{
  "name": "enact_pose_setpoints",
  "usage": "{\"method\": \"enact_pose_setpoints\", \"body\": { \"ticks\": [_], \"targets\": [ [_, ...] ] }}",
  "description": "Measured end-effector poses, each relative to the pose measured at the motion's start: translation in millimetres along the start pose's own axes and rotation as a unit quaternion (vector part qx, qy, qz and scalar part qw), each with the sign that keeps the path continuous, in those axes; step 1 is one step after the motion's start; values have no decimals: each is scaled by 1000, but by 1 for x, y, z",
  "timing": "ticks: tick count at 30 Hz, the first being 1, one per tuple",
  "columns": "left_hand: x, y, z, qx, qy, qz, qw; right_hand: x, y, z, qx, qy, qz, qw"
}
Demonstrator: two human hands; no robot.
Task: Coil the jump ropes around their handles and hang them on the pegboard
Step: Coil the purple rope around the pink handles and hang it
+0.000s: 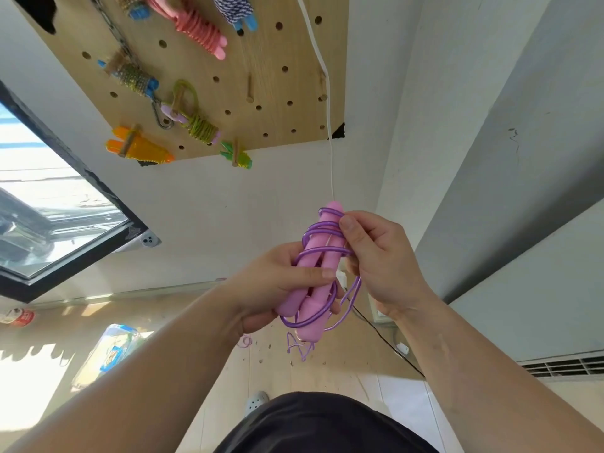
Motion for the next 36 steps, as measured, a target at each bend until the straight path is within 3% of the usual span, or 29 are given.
{"method": "enact_pose_setpoints", "body": {
  "ticks": [3, 7, 9, 10, 12, 13, 14, 16, 18, 20, 22, 24, 25, 26, 28, 29, 32, 36],
  "targets": [
    [12, 3, 9, 119, -100, -24, 988, -1, -1, 2, 14, -9, 0, 1000],
    [21, 4, 16, 267, -193, -40, 943, 7, -2, 8, 68, -34, -16, 997],
    [27, 6, 12, 234, -179, -69, 953, 5, 1, 3, 87, -120, 2, 989],
    [31, 8, 4, 175, -134, -91, 971, 3, 3, -2, 94, -167, 19, 981],
    [41, 9, -27, 7, 79, -141, 987, -7, 6, -20, 94, -253, 73, 960],
    [42, 7, -46, -70, 223, -170, 957, -11, 5, -30, 90, -278, 108, 950],
    [43, 3, -63, -120, 363, -201, 902, -15, 3, -37, 88, -283, 136, 945],
    [50, -5, -84, -156, 539, -247, 790, -14, -1, -49, 78, -290, 152, 942],
    [52, -12, -90, -177, 588, -219, 758, -11, -4, -65, 32, -306, 136, 942],
    [44, -17, -85, -193, 594, -137, 769, -18, -9, -86, -12, -336, 154, 929],
    [34, -20, -74, -189, 621, -85, 756, -44, -15, -91, 53, -427, 235, 872],
    [22, -17, -61, -181, 709, -51, 680, -72, -28, -75, 185, -469, 318, 803],
    [15, -14, -53, -178, 755, -29, 631, -77, -34, -60, 239, -433, 333, 803],
    [11, -11, -44, -171, 793, -2, 585, -77, -38, -40, 271, -347, 333, 834],
    [8, -4, -21, -132, 848, 57, 510, -66, -35, -3, 264, -103, 300, 911],
    [9, -2, -11, -110, 863, 85, 485, -63, -31, 9, 252, -27, 281, 926],
    [10, 0, 4, -82, 881, 124, 450, -55, -30, 41, 282, -25, 241, 928],
    [7, 0, -7, -100, 887, 53, 447, -67, -34, 58, 250, -82, 262, 928]
  ]
}}
Point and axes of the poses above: each hand's wrist, its own y-axis towards the middle knuckle, its own z-axis out of the palm, x = y × z, the point moved 7 cm from there along y, towards the middle knuckle, and after that the axes turned 12 degrees about x, right-handed, at the moved point
